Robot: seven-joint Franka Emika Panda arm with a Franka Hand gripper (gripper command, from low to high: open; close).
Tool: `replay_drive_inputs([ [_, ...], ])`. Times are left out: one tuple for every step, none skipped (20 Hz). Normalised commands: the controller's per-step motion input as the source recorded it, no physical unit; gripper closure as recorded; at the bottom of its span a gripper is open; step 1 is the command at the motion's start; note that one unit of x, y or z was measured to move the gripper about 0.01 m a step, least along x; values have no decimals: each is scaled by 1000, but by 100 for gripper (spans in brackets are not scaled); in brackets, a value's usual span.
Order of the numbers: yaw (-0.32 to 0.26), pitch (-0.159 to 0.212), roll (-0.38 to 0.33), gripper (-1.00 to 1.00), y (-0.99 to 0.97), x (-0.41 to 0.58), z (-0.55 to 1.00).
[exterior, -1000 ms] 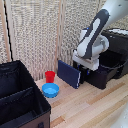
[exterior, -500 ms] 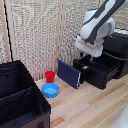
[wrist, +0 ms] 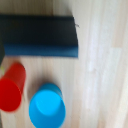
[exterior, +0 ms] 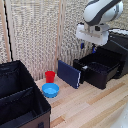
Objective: Gently grip the air fryer handle with your gripper and kindly pull it open by sliding your gripper away from the base. Gradually bring your gripper in line with the blue bowl and gently capture it, without tightening your grip too much. Securely place the blue bowl inside the opened air fryer with a steady position. Liberate your robot's gripper, and withdraw your gripper from the proximity of the air fryer.
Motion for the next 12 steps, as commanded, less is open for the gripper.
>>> replay_drive_inputs([
  [146,185,207,-100,409,94,351],
  [148,180,219,-100,391,94,323],
  [149,175,233,-100,377,103,291],
  [153,159,239,-100,357,83,246],
  [153,146,230,-100,369,69,206],
  [156,130,226,-100,369,54,163],
  [160,111,219,-100,363,37,103],
  [167,100,205,-100,363,34,66],
  [173,77,193,-100,363,14,6],
  [183,54,171,-100,363,29,0],
  [190,45,165,-100,360,51,0],
  [196,29,161,-100,354,63,0],
])
